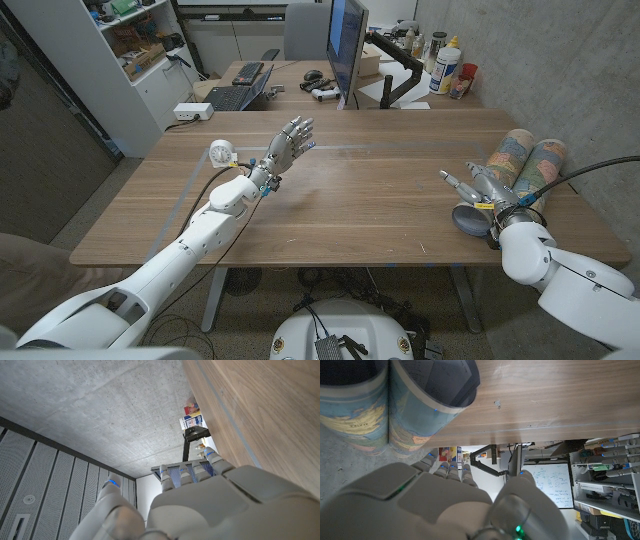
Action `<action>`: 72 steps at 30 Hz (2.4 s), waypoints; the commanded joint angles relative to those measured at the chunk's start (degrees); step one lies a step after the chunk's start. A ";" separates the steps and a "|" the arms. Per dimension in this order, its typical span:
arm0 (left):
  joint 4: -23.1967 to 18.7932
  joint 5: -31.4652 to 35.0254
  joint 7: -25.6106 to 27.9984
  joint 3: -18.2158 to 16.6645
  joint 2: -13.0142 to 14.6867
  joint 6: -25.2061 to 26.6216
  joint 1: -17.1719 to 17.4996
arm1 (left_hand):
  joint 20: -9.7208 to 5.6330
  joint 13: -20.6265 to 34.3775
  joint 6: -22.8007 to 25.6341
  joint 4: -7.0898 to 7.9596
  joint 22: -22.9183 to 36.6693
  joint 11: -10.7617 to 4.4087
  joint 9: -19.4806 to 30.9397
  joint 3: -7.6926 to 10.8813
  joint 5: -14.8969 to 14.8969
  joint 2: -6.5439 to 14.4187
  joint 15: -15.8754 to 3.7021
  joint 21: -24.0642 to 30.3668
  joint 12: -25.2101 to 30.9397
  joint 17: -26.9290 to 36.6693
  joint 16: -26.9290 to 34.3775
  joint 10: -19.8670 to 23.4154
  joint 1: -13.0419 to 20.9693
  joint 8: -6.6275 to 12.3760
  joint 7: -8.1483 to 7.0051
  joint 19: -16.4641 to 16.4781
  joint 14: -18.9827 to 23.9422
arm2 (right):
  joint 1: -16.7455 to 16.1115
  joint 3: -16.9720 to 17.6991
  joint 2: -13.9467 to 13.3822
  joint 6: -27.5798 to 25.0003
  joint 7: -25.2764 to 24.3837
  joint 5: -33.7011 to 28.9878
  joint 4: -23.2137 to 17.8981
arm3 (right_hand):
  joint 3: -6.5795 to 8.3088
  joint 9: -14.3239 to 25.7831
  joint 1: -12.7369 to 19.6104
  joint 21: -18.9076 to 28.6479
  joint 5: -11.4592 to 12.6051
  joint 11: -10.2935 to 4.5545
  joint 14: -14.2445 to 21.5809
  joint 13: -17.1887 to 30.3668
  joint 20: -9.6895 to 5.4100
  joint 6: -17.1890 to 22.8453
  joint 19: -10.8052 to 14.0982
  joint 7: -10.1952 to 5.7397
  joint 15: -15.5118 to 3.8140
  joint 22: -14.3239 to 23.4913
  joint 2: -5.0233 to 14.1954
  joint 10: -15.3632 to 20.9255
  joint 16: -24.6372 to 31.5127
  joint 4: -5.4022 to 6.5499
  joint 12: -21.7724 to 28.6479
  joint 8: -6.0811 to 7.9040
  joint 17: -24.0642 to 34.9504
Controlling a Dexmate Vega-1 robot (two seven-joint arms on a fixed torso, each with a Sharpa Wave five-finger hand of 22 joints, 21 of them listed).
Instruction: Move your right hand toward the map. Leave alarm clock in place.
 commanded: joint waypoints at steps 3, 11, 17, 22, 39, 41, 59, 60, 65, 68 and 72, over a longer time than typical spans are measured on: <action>-0.08 0.27 0.70 0.28 0.06 0.69 0.25 | 0.04 0.19 0.07 -0.22 0.13 0.10 0.14 -0.24 0.49 -0.21 0.05 0.15 -0.03 0.28 0.27 0.02 0.50 -0.04 -0.18 -0.29 -0.28 | 3.92 -4.58 -1.67 -7.02 -1.73 -0.25 -0.48 | 0.08 0.22 1.11 -0.36 0.73 -0.08 -2.72 0.25 0.28 -0.93 0.05 -0.03 0.66 0.27 0.29 -0.79 -0.01 -0.63 -0.25 -0.29 -0.03; 0.07 0.44 0.43 0.46 0.05 0.55 0.14 | 0.02 0.20 0.11 -0.22 0.13 -0.03 0.14 -0.29 0.55 -0.19 0.06 0.15 0.00 0.28 0.27 0.09 0.51 -0.03 -0.15 -0.28 -0.28 | 3.15 -4.52 -2.29 -8.55 -3.25 0.54 -1.37 | 0.28 0.23 1.65 -0.57 0.94 0.06 -2.75 0.25 0.30 -1.00 0.08 0.00 0.67 0.27 0.45 -0.89 -0.01 -0.94 -0.26 -0.23 -0.03; -0.10 0.44 0.29 0.56 0.10 0.60 0.24 | 0.01 0.20 0.13 -0.22 0.13 0.03 0.14 -0.32 0.58 -0.17 0.08 0.16 -0.04 0.28 0.29 -0.01 0.51 -0.02 -0.21 -0.27 -0.26 | 2.77 -4.82 -2.44 -11.13 -4.43 0.96 -2.34 | 0.40 0.24 1.99 -0.71 1.07 -0.07 -2.79 0.26 0.31 -1.07 0.11 0.00 0.67 0.28 0.53 -0.92 -0.02 -1.14 -0.25 -0.20 -0.04; -0.01 0.37 -0.05 0.73 0.06 0.69 0.21 | 0.01 0.20 0.09 -0.23 0.13 0.11 0.14 -0.34 0.61 -0.16 0.11 0.15 -0.03 0.28 0.28 0.02 0.52 -0.04 -0.20 -0.28 -0.27 | 2.34 -5.73 -2.43 -11.91 -6.06 0.89 -2.33 | 0.55 0.24 2.55 -0.83 1.27 -0.08 -2.75 0.26 0.42 -1.13 0.31 -0.02 0.84 0.27 0.53 -0.95 0.00 -1.50 -0.24 -0.15 -0.04; 1.85 0.29 -1.73 1.17 -0.58 0.29 -1.01 | 0.00 0.20 0.09 -0.34 0.12 -0.05 0.14 -0.43 0.74 -0.23 0.14 0.15 -0.07 0.27 0.23 -0.11 0.65 -0.03 -0.21 -0.27 -0.40 | 6.70 -11.03 -3.92 -20.96 -7.65 2.15 -5.33 | 1.20 0.30 5.84 -1.34 2.94 0.40 -2.41 0.27 0.63 -1.37 1.41 0.12 1.06 0.21 -0.10 -1.33 0.03 -3.73 -0.29 0.07 -0.09; 1.99 0.28 -1.84 1.21 -0.67 0.18 -1.06 | -0.01 0.20 0.13 -0.37 0.12 -0.11 0.14 -0.44 0.76 -0.25 0.09 0.14 -0.05 0.27 0.25 -0.05 0.70 -0.02 -0.18 -0.28 -0.36 | 8.27 -12.65 -4.47 -22.61 -7.58 2.25 -5.69 | 1.28 0.31 6.25 -1.43 3.19 0.47 -2.53 0.27 0.59 -1.42 1.45 0.12 1.17 0.21 -0.19 -1.44 -0.02 -4.01 -0.32 0.09 -0.09; 1.60 0.42 -1.68 1.42 -0.58 0.82 -0.94 | -0.22 0.20 0.38 -0.57 0.10 -0.43 0.13 -0.50 0.91 -0.30 -0.23 0.13 0.27 0.25 0.26 0.89 1.02 0.03 -0.26 -0.27 -0.34 | 14.84 -19.85 -7.31 -25.62 -7.26 5.19 -5.46 | 1.93 0.34 10.09 -2.40 5.63 1.10 -2.73 0.27 0.49 -1.77 1.46 0.38 1.21 0.19 -0.96 -2.26 -0.10 -6.52 -0.49 0.16 -0.08; 1.63 0.45 -1.71 1.43 -0.58 0.75 -0.94 | -0.20 0.20 0.17 -0.58 0.10 -0.50 0.13 -0.51 0.92 -0.30 -0.25 0.12 0.27 0.25 0.26 0.90 1.05 -0.06 -0.25 -0.30 -0.34 | 14.80 -19.71 -7.38 -25.62 -7.32 5.59 -5.51 | 1.97 0.34 10.30 -2.46 5.75 1.14 -2.78 0.27 0.47 -1.84 1.44 0.37 1.25 0.19 -0.99 -2.34 -0.11 -6.64 -0.51 0.14 -0.08; 1.15 0.36 -1.24 1.34 -0.54 1.05 -0.67 | -0.27 0.21 -2.61 -0.73 0.10 -0.54 0.12 -0.55 1.05 -0.30 -0.34 0.11 0.15 0.23 0.23 0.78 1.33 -1.01 -0.10 -0.31 -0.40 | 14.83 -18.67 -7.76 -25.62 -8.18 8.93 -5.78 | 2.14 0.36 11.22 -2.66 6.33 1.14 -2.97 0.27 0.50 -2.00 1.43 0.46 1.37 0.20 -1.11 -2.52 -0.15 -7.18 -0.53 0.15 -0.08; 1.03 0.34 -1.02 1.28 -0.63 0.88 -0.49 | -0.37 0.22 -5.62 -0.81 0.11 -0.50 0.12 -0.61 1.16 -0.29 -0.40 0.14 0.05 0.24 0.27 0.61 1.51 -1.63 -0.06 -0.23 -0.32 | 15.19 -19.25 -8.39 -25.62 -10.60 10.90 -6.00 | 2.24 0.36 11.78 -2.67 6.67 0.79 -2.94 0.27 0.24 -1.81 1.69 0.58 1.02 0.21 -1.17 -2.48 -0.12 -7.48 -0.48 0.26 -0.08; 0.99 0.21 -1.07 1.33 -0.70 0.94 -0.38 | -0.43 0.22 -7.05 -0.83 0.11 -0.57 0.13 -0.67 1.22 -0.29 -0.39 0.10 -0.05 0.24 0.23 0.36 1.56 -1.71 -0.17 -0.34 -0.44 | 16.68 -19.65 -10.28 -25.62 -14.69 17.15 -6.58 | 2.43 0.38 12.86 -2.97 7.34 0.96 -3.31 0.27 0.26 -1.98 1.51 0.69 1.05 0.22 -1.30 -3.52 -0.20 -8.03 -0.81 0.24 -0.08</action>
